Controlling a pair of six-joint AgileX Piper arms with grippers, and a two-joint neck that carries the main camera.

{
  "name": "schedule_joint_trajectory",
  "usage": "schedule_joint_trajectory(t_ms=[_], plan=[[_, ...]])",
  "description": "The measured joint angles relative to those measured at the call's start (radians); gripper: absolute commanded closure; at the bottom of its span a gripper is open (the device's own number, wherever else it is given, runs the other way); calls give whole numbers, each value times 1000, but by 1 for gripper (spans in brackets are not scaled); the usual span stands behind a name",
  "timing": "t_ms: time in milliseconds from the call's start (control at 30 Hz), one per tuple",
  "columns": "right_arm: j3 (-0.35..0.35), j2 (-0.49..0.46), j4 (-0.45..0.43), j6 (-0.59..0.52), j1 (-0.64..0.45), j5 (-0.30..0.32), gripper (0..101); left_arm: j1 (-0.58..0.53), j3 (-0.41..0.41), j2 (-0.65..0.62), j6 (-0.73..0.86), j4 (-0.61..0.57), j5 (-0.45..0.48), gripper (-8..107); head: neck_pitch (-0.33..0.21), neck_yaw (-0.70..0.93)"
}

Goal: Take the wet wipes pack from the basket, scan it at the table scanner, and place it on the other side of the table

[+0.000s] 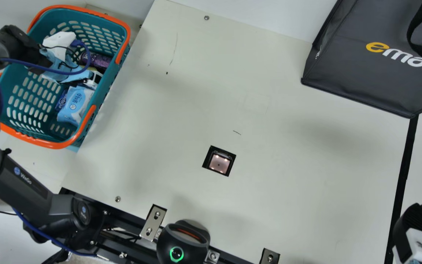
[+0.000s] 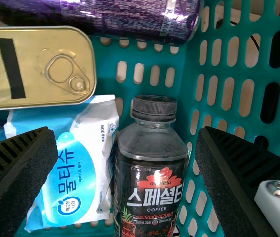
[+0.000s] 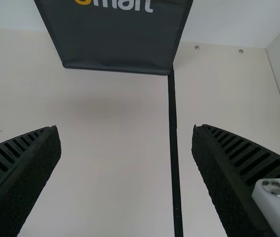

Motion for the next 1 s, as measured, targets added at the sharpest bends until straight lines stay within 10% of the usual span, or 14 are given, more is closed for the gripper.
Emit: schedule_joint_trajectory(t_ms=[1000], plan=[[0, 0, 0, 0, 0, -1, 6, 38, 49, -14, -317, 180, -131, 9, 2, 0]])
